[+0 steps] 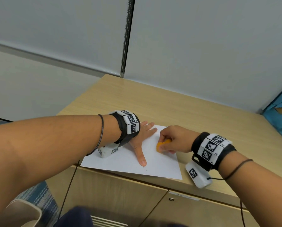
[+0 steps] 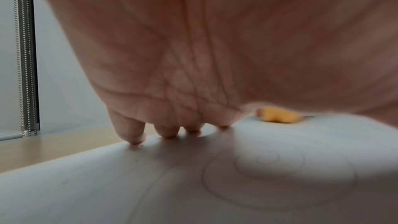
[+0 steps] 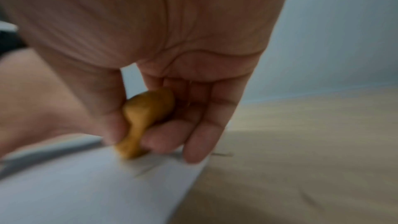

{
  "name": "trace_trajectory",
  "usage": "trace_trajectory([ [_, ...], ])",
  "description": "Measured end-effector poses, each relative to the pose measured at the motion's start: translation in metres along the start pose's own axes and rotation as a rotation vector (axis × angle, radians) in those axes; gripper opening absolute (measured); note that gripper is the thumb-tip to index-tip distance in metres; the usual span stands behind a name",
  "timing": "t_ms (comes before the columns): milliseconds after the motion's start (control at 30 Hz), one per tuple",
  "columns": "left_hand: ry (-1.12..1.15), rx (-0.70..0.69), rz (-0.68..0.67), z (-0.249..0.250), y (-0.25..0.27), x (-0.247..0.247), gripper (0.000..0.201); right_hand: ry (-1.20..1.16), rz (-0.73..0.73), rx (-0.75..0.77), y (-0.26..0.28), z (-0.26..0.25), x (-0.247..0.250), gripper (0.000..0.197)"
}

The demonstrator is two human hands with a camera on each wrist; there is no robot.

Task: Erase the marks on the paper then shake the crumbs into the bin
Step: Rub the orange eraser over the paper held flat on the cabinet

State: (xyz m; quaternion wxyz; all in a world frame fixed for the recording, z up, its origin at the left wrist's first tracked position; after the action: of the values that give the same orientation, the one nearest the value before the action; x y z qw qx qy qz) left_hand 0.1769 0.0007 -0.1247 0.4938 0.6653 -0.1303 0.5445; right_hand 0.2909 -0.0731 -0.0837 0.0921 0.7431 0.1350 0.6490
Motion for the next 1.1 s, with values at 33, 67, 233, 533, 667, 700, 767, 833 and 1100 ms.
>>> trace_trajectory([
  [33,-0.001,-0.007,-0.011,0.000,0.001,0.000,0.149,0.056,0.062,-0.043,-0.006,0.005,0.006,0.019],
  [67,-0.004,-0.014,-0.023,0.001,0.002,-0.001,0.145,0.109,0.116,-0.092,-0.012,0.009,0.012,0.020],
  [233,-0.015,-0.012,-0.032,0.002,0.003,0.000,0.141,0.095,0.155,-0.078,-0.005,-0.003,0.007,0.020],
  [533,-0.030,-0.001,-0.032,0.003,0.004,0.001,0.142,0.123,0.142,-0.061,-0.003,-0.005,0.012,0.019],
  [667,-0.034,0.007,-0.024,0.002,0.004,0.001,0.141,0.125,0.167,-0.005,0.003,-0.019,0.002,0.018],
  [700,-0.035,0.002,-0.024,0.003,0.004,0.001,0.141,0.114,0.145,0.066,0.010,-0.031,-0.006,0.018],
  [767,-0.034,-0.008,-0.014,0.002,0.002,0.000,0.143,0.101,0.115,0.160,0.023,-0.048,-0.015,0.019],
  [833,-0.037,-0.010,-0.009,0.001,0.001,0.000,0.145,0.096,0.095,0.136,0.021,-0.043,-0.010,0.020],
  [1100,-0.023,0.001,-0.018,0.002,0.002,0.000,0.142,0.138,0.089,0.122,0.019,-0.052,-0.009,0.021],
])
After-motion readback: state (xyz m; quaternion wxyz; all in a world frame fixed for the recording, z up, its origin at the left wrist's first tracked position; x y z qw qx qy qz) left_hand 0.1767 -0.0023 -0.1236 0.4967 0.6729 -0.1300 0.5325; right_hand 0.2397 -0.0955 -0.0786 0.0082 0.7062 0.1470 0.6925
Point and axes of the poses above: each hand's wrist, its own y-axis away from the middle knuckle, its own x-axis out of the back of the hand, z = x × y, the point moved 6 cm from there along -y, towards the middle knuckle, and after that the axes turned 13 degrees about y, right-handed, at the moved point
